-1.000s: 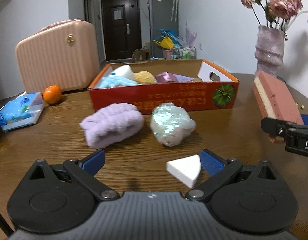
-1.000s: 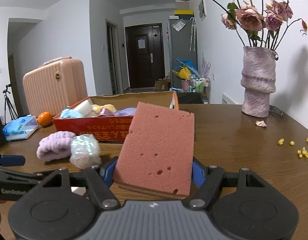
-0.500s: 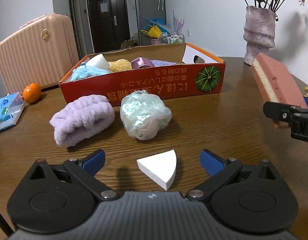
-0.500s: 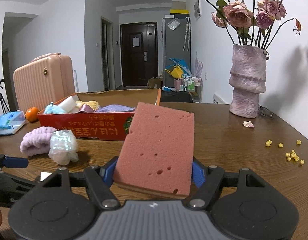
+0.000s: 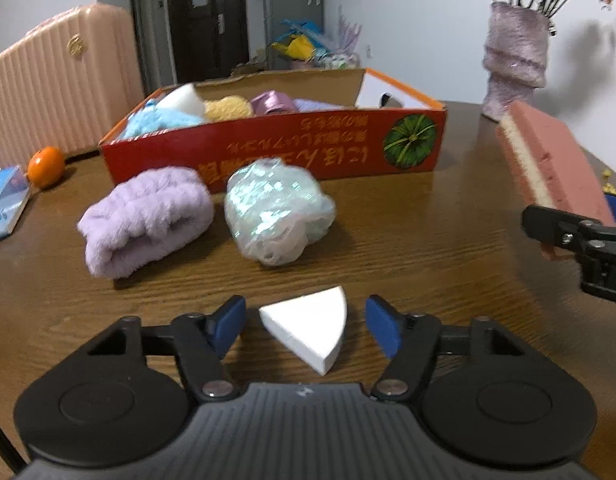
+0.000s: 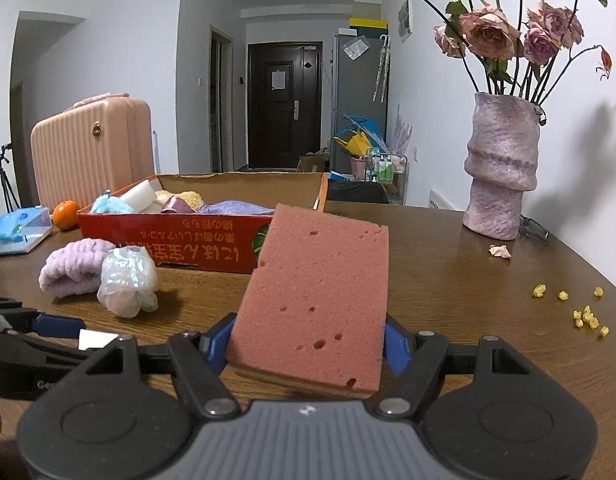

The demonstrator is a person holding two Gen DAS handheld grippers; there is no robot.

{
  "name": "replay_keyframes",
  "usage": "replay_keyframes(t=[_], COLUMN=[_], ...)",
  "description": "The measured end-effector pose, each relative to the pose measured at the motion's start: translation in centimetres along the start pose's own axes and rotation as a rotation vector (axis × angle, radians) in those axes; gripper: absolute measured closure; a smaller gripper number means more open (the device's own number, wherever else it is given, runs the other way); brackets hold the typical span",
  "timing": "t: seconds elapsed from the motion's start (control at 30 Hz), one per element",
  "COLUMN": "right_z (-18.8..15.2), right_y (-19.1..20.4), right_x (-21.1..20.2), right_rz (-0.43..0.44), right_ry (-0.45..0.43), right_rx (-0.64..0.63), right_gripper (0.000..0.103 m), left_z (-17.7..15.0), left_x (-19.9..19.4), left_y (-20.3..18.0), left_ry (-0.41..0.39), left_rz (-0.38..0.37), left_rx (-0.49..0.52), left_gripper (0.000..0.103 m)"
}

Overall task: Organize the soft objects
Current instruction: 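Lift the pink sponge with the right gripper while the left closes on the white foam wedge, then carry the foam wedge in the left gripper to the box while the right carries the sponge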

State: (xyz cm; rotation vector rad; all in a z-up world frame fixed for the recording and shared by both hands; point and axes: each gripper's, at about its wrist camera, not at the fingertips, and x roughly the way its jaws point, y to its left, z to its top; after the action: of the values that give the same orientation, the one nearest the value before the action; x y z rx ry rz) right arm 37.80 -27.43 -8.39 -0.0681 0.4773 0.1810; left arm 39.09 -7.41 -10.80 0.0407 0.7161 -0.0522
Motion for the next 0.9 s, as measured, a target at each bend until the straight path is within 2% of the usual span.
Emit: replay_keyframes(t=[0.03, 0.17, 0.2, 0.47, 0.9], right_z=[0.0, -0.1, -0.1, -0.1, -0.2], right_y=[0.1, 0.2, 0.1, 0.3, 1.3], right_x=[0.0, 0.0, 0.0, -0.1, -0.5], right_rz=[-0.001, -0.003, -0.001, 0.007, 0.021], right_ry=[0.0, -0.001, -0.002, -0.01, -0.049], right_rx=[-0.003, -0.009, -0.008, -0.014, -0.053], right_gripper=[0.031, 0.031, 0.031, 0.031, 0.031], left_z=[0.0, -0.1, -0.1, -0.4, -0.1], left_x=[-0.1, -0.3, -0.4, -1.0, -3.3], left_y=[0.1, 0.1, 0.0, -0.3, 0.5], left_ry=[0.001, -0.006, -0.008, -0.017, -0.104], left_rz=[0.003, -0.015, -0.019, -0.023, 0.0], left_rx=[-0.006, -0.008, -0.006, 0.012, -0.017], left_gripper=[0.038, 0.061, 0.063, 0.067, 0.067])
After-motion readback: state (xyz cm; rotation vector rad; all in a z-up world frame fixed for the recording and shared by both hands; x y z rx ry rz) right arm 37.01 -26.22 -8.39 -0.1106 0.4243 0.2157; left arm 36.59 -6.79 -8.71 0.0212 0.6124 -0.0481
